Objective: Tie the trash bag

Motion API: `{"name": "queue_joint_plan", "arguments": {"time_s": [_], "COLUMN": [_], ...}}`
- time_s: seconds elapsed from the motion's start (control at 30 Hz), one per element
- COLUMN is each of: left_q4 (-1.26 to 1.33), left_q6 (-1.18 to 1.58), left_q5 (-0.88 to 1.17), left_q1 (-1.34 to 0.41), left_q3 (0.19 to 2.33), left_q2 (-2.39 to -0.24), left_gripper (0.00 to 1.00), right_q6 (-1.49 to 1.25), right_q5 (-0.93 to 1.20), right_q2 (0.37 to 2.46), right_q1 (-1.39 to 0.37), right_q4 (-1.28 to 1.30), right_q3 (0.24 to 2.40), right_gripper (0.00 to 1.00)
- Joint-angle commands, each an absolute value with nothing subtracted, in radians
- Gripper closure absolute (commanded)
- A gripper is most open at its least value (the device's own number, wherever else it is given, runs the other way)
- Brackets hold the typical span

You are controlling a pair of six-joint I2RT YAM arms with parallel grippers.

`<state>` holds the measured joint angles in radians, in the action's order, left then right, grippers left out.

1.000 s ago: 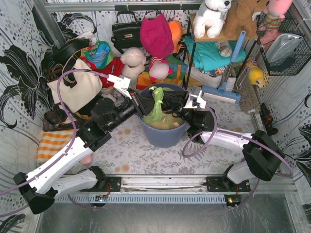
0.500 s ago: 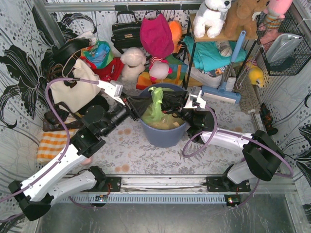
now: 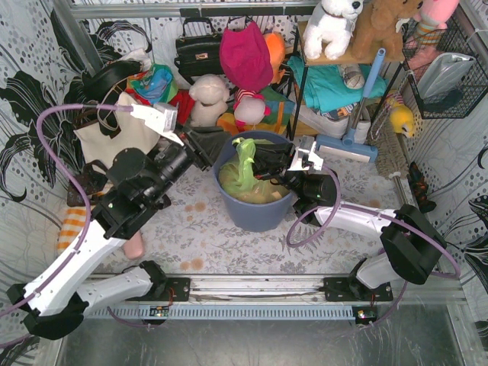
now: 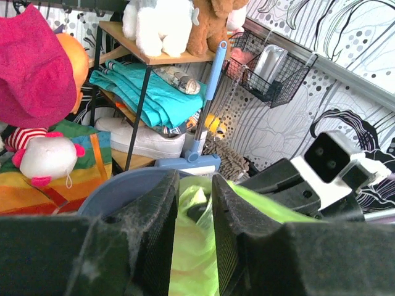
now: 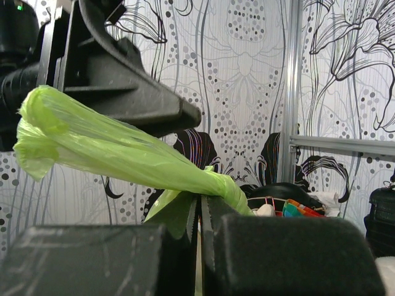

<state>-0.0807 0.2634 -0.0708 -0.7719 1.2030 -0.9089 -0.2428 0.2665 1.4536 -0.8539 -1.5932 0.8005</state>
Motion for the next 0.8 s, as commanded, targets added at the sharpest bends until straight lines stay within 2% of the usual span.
{"name": "queue_joint_plan", "arguments": {"time_s": [0.0, 0.2, 0.47, 0.6, 0.67, 0.77], "left_q4": [-0.205, -0.26, -0.298, -0.294, -0.293, -0.294], "left_q6": [0.238, 0.226, 0.224, 0.229, 0.23, 0.233], "left_q5": [-0.025, -0.007, 0.001, 0.006, 0.009, 0.01], "left_q1": [-0.773, -0.773, -0.773, -0.773, -0.773, -0.773], "left_q3": [1.327, 1.368, 1.377, 1.368, 1.369, 1.376], "left_q2": [-0.985, -1.02, -1.046, -1.047, -1.052, -1.066], "left_gripper": [0.63, 0.63, 0.71, 0.72, 0.77, 0.94], "right_q6": [-0.259, -0.252, -0.247, -0.248, -0.247, -0.249], "right_q5": [0.279, 0.282, 0.282, 0.283, 0.287, 0.288], "right_q2": [1.433, 1.428, 1.428, 1.43, 1.431, 1.43], "right_q1": [-0.857, -0.857, -0.857, -0.857, -0.857, -0.857], "right_q4": [-1.668, -1.634, -1.621, -1.621, -1.621, -1.621], "right_q3": [0.826, 0.837, 0.841, 0.844, 0.846, 0.847], "right_gripper": [1.0, 1.0, 1.0, 1.0, 1.0, 1.0]}}
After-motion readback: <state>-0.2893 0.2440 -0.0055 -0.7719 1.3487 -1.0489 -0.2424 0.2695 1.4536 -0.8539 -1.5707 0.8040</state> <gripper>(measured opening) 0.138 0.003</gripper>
